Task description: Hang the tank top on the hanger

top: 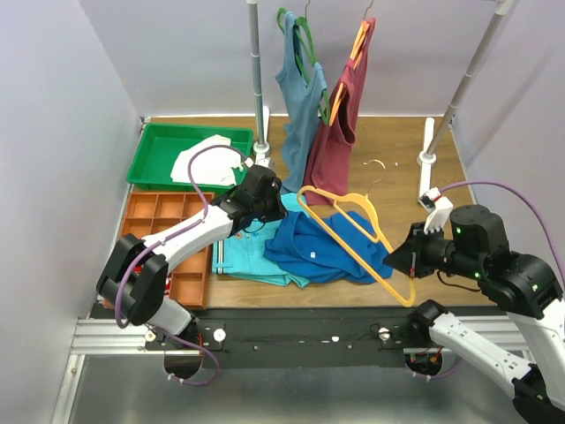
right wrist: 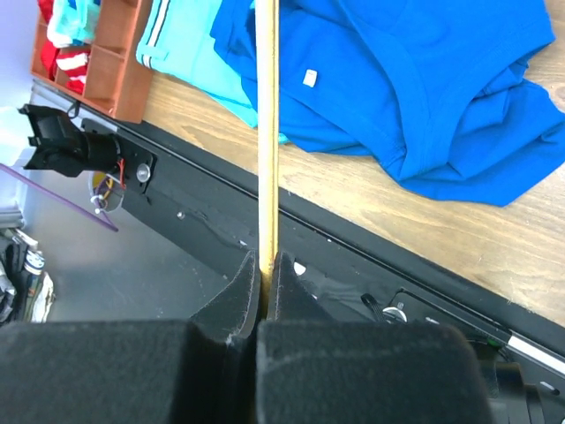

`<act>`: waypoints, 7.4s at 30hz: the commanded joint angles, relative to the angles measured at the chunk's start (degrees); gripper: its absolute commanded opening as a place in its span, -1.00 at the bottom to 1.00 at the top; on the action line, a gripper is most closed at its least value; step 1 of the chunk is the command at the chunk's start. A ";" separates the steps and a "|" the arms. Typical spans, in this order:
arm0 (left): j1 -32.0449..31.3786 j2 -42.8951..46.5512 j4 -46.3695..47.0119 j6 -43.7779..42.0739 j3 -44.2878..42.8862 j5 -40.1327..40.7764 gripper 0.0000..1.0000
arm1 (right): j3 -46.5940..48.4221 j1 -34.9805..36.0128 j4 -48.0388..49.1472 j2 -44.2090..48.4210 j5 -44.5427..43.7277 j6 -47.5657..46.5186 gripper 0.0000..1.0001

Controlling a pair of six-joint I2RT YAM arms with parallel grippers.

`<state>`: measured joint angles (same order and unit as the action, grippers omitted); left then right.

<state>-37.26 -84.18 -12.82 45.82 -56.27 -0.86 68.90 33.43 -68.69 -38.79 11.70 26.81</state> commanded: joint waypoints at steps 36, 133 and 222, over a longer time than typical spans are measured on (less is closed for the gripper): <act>2.89 -2.30 1.92 0.76 -5.16 -5.73 -1.00 | -21.44 0.41 14.00 12.07 12.81 3.78 -0.99; -10.73 -8.01 -1.86 -28.51 -22.83 3.94 0.43 | -40.08 0.32 59.11 -7.18 5.17 2.28 -0.99; -13.37 -1.51 5.79 -27.01 -12.72 16.95 -1.00 | -38.93 0.41 48.38 -18.78 -10.91 12.13 -0.10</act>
<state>-50.54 -87.66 -8.99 18.50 -68.97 15.20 31.35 33.76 -21.04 -56.18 3.77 39.40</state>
